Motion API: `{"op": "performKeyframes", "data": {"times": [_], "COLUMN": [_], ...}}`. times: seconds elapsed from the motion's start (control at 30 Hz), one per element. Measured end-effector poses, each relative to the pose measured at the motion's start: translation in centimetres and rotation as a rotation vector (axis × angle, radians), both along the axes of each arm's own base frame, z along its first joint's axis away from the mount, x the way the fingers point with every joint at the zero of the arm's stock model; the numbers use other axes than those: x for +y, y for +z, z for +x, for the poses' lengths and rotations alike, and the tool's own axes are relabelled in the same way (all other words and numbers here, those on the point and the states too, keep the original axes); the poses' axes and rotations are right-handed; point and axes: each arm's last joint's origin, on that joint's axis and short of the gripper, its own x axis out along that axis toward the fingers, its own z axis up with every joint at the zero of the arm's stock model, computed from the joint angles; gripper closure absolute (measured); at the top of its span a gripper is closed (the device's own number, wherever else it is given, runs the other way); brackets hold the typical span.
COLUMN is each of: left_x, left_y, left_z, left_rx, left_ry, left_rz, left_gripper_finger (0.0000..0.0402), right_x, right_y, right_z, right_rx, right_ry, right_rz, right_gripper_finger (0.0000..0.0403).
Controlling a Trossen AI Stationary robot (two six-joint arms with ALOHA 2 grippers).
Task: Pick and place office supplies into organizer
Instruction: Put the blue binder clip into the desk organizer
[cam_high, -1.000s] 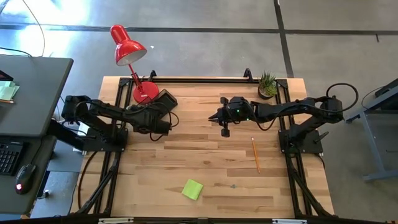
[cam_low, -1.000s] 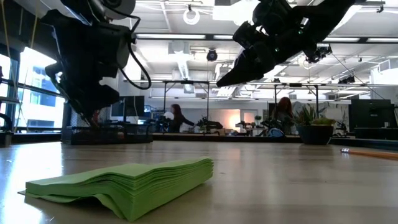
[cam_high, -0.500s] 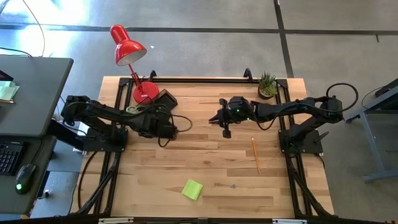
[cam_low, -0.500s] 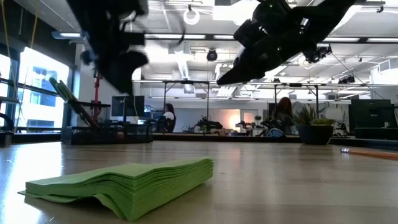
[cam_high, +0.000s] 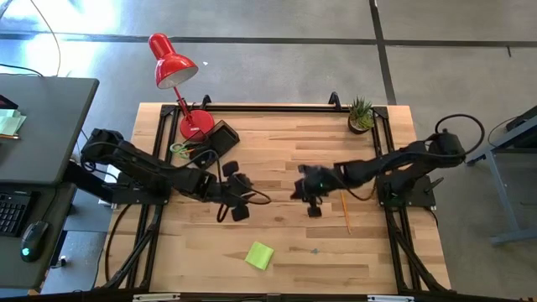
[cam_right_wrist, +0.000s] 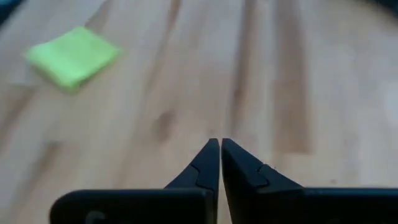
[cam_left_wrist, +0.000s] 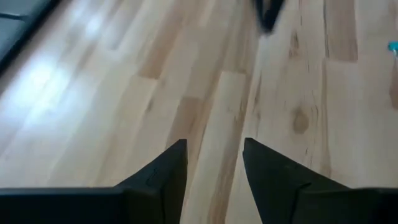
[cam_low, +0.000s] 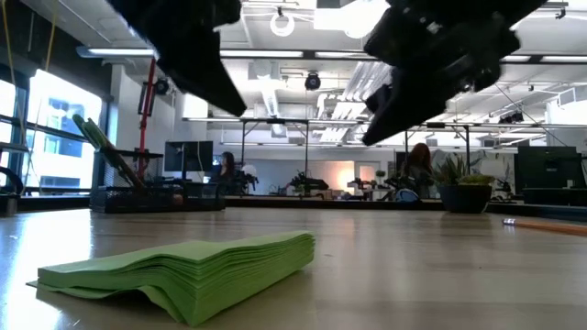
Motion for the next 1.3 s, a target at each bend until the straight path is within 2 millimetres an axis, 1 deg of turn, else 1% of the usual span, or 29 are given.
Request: {"op": "performKeyframes", "data": {"times": [0.13, 0.23, 0.33, 0.43, 0.5, 0.6, 0.67, 0.73, 0.87, 1.0, 1.2, 1.3], "left_x": [-0.1, -0.3, -0.7, -0.8, -0.8, -0.8, -0.8, -0.9, -1.1, -1.0, -0.9, -0.9], "left_y": [-2.0, -3.4, -4.1, -4.3, -4.5, -4.5, -4.8, -5.4, -6.2, -6.4, -6.4, -6.4], "left_z": [-0.6, -1.0, -1.2, -1.3, -1.4, -1.5, -1.7, -2.1, -3.0, -3.3, -3.3, -3.3], "left_rx": [-0.018, -0.072, -0.159, -0.228, -0.256, -0.303, -0.334, -0.352, -0.391, -0.407, -0.401, -0.401], "left_ry": [-0.052, -0.104, -0.148, -0.21, -0.239, -0.25, -0.252, -0.274, -0.295, -0.301, -0.307, -0.302], "left_rz": [-0.061, -0.089, -0.087, -0.099, -0.097, -0.087, -0.089, -0.103, -0.11, -0.092, -0.063, -0.059], "left_gripper_finger": [0.0267, 0.0272, 0.0273, 0.0273, 0.0273, 0.0273, 0.0273, 0.0273, 0.0273, 0.0273, 0.0273, 0.0273], "right_x": [3.5, 5.9, 7.9, 9.7, 11.1, 13.3, 14.8, 16.0, 17.4, 18.2, 18.1, 18.1], "right_y": [-0.1, 0.0, 0.0, -0.2, -0.9, -2.9, -4.2, -5.2, -5.4, -5.5, -6.6, -6.8], "right_z": [-0.8, -1.4, -2.1, -2.6, -3.0, -3.4, -3.7, -4.1, -5.3, -6.5, -7.9, -8.4], "right_rx": [0.043, 0.051, 0.049, 0.037, 0.039, 0.052, 0.051, 0.032, -0.004, 0.005, 0.115, 0.129], "right_ry": [0.016, 0.013, -0.015, -0.057, -0.083, -0.111, -0.097, -0.124, -0.185, -0.176, -0.209, -0.22], "right_rz": [0.113, 0.152, 0.184, 0.229, 0.226, 0.212, 0.209, 0.212, 0.215, 0.175, 0.116, 0.087], "right_gripper_finger": [0.0395, 0.0387, 0.0364, 0.033, 0.0306, 0.028, 0.027, 0.0266, 0.0269, 0.0281, 0.029, 0.0288]}}
